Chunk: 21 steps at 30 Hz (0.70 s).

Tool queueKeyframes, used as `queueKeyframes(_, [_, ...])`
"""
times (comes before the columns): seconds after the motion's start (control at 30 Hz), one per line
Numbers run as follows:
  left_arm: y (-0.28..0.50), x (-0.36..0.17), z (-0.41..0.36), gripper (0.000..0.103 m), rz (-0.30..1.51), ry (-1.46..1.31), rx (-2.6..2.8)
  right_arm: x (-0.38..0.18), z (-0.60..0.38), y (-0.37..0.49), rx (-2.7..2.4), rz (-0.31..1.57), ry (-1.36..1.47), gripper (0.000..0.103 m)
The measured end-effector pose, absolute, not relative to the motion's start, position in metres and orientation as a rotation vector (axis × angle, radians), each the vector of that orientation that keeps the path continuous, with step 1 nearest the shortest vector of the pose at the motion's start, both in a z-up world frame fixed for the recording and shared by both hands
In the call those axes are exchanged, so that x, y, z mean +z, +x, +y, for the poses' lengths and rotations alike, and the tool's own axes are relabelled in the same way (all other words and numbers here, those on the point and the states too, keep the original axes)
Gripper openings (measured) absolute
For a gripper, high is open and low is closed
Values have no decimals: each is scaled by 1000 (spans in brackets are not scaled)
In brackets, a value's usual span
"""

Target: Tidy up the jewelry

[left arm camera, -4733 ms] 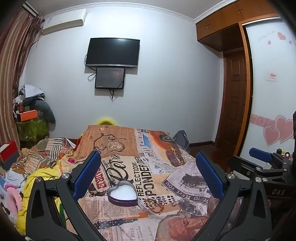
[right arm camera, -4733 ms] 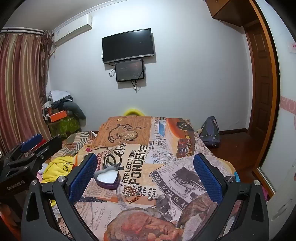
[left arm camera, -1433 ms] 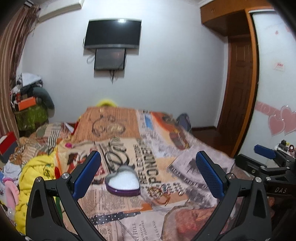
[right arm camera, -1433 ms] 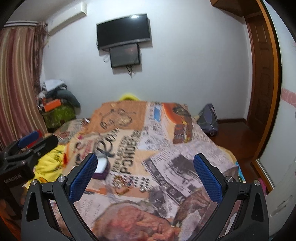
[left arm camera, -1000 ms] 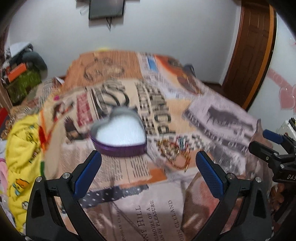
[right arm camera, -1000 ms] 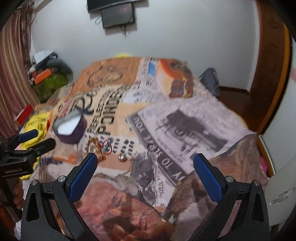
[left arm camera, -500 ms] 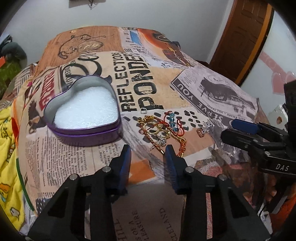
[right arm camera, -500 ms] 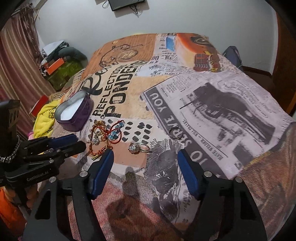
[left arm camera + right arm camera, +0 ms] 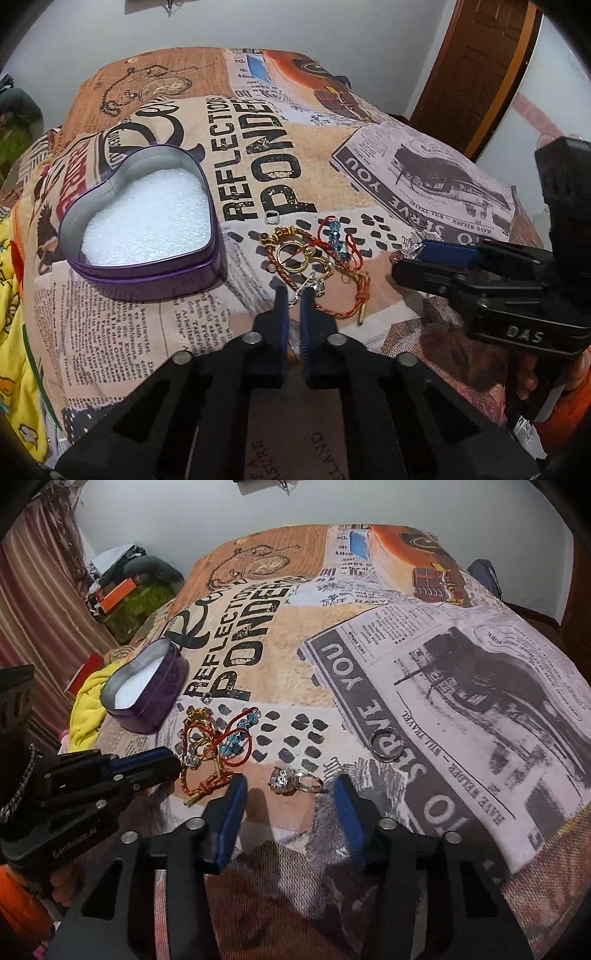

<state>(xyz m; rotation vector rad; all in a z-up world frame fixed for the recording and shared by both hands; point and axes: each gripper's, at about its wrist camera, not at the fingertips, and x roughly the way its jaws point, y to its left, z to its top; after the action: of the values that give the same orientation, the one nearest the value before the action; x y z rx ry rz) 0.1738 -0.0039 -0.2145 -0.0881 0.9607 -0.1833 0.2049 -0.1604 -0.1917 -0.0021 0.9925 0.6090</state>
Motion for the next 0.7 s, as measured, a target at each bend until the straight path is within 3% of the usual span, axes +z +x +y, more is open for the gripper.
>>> queueKeyframes(0.13, [172, -213, -4, 0, 954, -97, -198, -193, -155, 205, 600, 975, -19, 28])
queueKeyframes(0.7, [162, -174, 0, 0, 881, -85, -193, -161, -167, 191, 584, 881, 4, 28])
